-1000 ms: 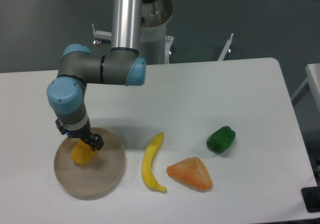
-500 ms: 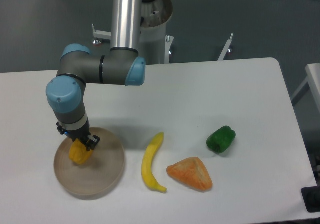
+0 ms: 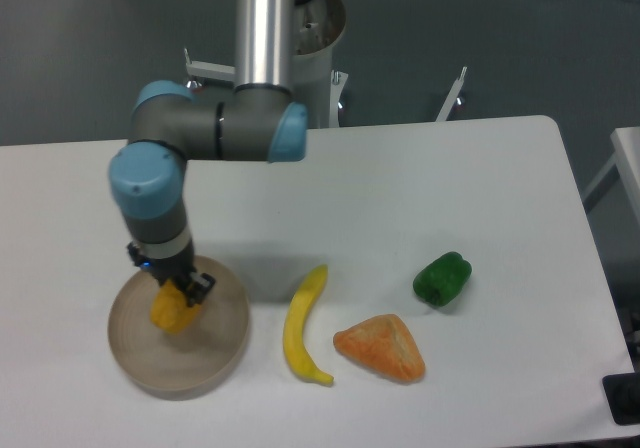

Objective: Pick up the yellow pepper from the plate

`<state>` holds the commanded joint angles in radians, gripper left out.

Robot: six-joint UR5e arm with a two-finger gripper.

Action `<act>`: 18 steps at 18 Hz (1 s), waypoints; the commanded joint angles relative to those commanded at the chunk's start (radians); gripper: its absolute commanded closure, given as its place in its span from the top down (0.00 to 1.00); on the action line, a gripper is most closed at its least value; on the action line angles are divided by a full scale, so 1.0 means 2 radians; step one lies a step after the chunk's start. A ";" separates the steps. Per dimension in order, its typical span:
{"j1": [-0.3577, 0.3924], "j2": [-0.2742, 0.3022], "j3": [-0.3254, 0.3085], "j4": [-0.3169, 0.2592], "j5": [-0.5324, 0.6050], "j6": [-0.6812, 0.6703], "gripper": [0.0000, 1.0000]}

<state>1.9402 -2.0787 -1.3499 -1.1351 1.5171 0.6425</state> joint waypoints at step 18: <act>0.164 0.027 0.015 -0.030 0.000 0.219 0.36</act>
<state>2.2687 -2.0248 -1.3192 -1.1950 1.5171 1.0814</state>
